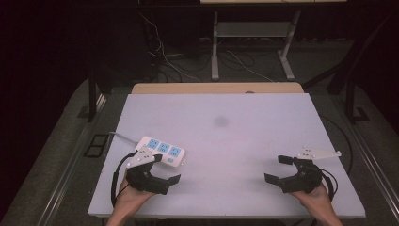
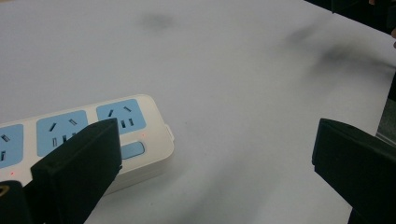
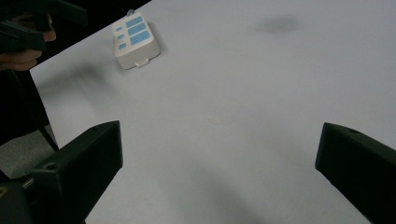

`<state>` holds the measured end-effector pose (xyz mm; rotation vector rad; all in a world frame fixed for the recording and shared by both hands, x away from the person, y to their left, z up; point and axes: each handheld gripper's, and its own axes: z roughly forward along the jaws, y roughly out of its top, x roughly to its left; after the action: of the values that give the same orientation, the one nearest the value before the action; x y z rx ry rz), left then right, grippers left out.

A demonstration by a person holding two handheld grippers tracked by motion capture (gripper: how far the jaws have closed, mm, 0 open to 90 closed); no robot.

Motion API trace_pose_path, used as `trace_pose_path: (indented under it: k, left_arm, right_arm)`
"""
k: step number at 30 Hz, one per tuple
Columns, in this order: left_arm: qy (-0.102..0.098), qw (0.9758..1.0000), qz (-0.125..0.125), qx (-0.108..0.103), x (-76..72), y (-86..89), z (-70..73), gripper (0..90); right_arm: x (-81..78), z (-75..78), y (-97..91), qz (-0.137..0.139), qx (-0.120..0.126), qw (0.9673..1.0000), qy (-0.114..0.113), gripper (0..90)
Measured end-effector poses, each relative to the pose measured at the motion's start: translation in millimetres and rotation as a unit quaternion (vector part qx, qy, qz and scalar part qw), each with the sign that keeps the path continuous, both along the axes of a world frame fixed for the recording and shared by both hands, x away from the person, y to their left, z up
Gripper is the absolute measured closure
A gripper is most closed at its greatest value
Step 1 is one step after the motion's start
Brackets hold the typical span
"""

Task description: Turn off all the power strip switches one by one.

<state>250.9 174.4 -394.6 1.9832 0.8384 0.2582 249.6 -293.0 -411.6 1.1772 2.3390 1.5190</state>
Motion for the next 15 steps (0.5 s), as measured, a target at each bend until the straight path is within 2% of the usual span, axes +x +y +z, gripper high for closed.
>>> trace_pose_path:
  k: [15]
  left_arm:
    - [0.015,0.9998,-0.006,0.015,14.7,4.7,16.6,0.6]
  right_arm:
    - [-0.6,0.0,-0.4,-0.001,0.0,1.0,0.002,0.5]
